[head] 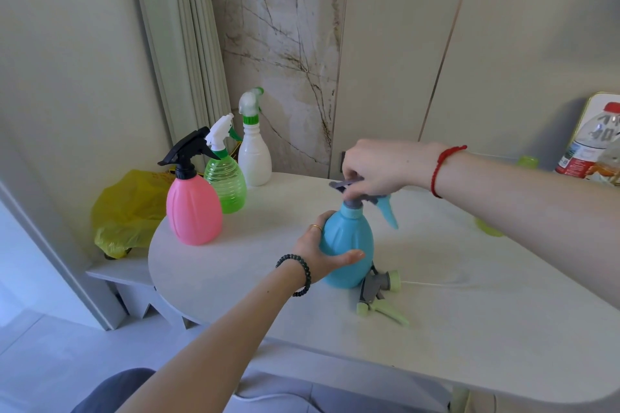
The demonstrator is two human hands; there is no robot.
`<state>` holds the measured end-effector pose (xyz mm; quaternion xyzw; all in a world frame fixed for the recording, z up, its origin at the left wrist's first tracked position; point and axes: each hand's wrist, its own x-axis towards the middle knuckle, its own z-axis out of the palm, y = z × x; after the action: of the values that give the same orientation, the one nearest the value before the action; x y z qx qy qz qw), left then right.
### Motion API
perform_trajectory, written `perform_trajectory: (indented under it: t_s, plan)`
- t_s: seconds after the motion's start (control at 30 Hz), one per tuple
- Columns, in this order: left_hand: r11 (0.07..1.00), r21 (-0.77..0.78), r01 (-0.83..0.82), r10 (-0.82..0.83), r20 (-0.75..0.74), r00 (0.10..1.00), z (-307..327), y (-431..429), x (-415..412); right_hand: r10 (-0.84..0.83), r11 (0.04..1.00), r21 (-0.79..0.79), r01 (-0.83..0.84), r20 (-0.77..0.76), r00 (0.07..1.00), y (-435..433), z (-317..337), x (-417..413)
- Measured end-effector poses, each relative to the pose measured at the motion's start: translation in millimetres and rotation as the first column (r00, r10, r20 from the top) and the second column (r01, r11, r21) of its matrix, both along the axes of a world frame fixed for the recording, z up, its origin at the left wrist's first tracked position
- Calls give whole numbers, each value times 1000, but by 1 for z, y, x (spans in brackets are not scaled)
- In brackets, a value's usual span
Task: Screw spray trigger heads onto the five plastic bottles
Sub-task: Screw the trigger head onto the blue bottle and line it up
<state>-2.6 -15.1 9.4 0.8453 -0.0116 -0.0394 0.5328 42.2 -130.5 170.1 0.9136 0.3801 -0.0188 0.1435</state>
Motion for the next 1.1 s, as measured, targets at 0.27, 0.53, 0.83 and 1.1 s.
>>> perform_trajectory:
  t_s: [0.27, 0.53, 0.83, 1.1]
  plan:
    - [1000, -26, 9, -9, -9, 1000, -1, 0, 0, -81, 974, 179, 136, -289, 954, -2, 8, 4]
    - [1000, -1, -6, 6, -2, 1000, -2, 0, 0, -112, 994, -3, 112, -93, 989, -13, 8, 4]
    - [1000, 10, -12, 12, -14, 1000, -2, -1, 1, -246, 818, 387, 427, -436, 866, -5, -14, -4]
    - [1000, 0, -14, 14, 6, 1000, -1, -1, -1, 35, 994, 109, -27, -76, 996, -20, 4, 3]
